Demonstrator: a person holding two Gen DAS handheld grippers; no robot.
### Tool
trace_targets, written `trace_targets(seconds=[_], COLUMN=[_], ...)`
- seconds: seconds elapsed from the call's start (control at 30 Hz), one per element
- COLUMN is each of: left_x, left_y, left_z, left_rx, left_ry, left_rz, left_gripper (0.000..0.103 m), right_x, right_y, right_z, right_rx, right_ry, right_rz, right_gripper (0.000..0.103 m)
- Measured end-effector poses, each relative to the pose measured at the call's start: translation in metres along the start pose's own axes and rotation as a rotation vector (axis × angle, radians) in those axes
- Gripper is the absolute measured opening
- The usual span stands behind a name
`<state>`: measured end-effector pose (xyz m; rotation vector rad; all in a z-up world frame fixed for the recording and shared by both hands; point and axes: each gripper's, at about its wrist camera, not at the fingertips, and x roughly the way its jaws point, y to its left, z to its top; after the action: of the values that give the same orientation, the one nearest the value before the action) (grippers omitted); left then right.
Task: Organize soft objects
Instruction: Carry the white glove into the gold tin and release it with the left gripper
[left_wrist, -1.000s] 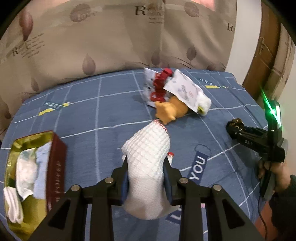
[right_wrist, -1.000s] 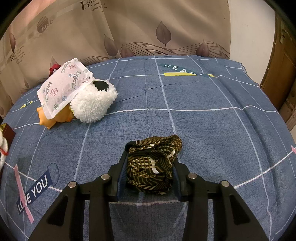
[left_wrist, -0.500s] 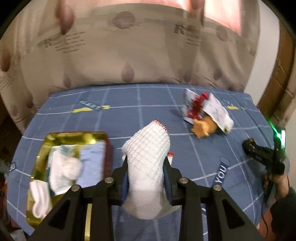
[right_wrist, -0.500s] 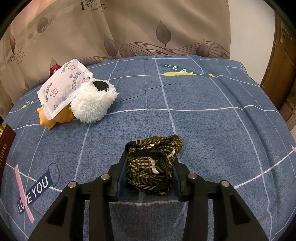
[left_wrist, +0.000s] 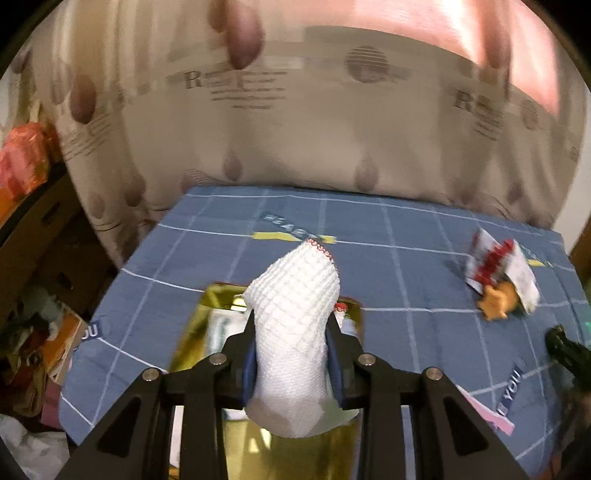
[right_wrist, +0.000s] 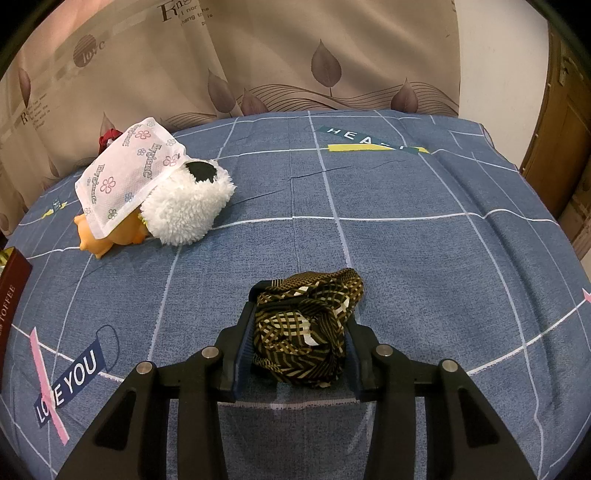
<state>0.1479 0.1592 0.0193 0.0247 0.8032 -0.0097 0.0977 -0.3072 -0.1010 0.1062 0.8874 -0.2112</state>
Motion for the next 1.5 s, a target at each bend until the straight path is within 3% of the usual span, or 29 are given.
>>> trace_targets(seconds=[0.1,0.27,0.7,0.8,0.9,0.97,1.2,1.37,1.5], left_x=[0.009,0.03,0.078,0.085,0.091,0.091,0.079,0.055,0.027], left_y=[0.016,0.034,0.048,0.048,0.047,0.048,0.052,0.057,0.054], left_z=[0.004,0.005,0.0,-0.003,-0.006,-0.006,-0.005,-0.007,-0.019], left_rx=[-0.033,-0.087,-0.143,-0.123,-0.116,-0.111,-0.108,-0.146,-0.128], left_ry=[0.011,0.068,0.165,0.178,0.204,0.191,0.148,0.102,0.036], left_rz=[0.027,0.009,0.021,0.033,0.031,0.059,0.046,0.021,0.064], left_gripper=[0.032,0.032,0.033,0.038,0.053,0.056,0.06,0.06,0.06], right_x=[0.0,0.0,0.0,0.0,0.0,0.0,0.0,-0.001,0.0], right_y=[0.0,0.001,0.002,0.003,0.002,0.002,0.003,0.003,0.002], right_z=[0.0,0.0,0.0,0.0,0.0,0.0,0.0,0.0,0.0], right_rx=[0.0,0.0,-0.003,-0.003,-0.004,-0.004,-0.009,-0.014,-0.019], right_ry=[0.0,0.0,0.002,0.002,0.002,0.002,0.003,0.004,0.006], right_rz=[0.0,0.0,0.002,0.002,0.001,0.001,-0.001,-0.002,-0.003], right_gripper=[0.041,0.041,0.044,0.044,0.044,0.044,0.045,0.045,0.046])
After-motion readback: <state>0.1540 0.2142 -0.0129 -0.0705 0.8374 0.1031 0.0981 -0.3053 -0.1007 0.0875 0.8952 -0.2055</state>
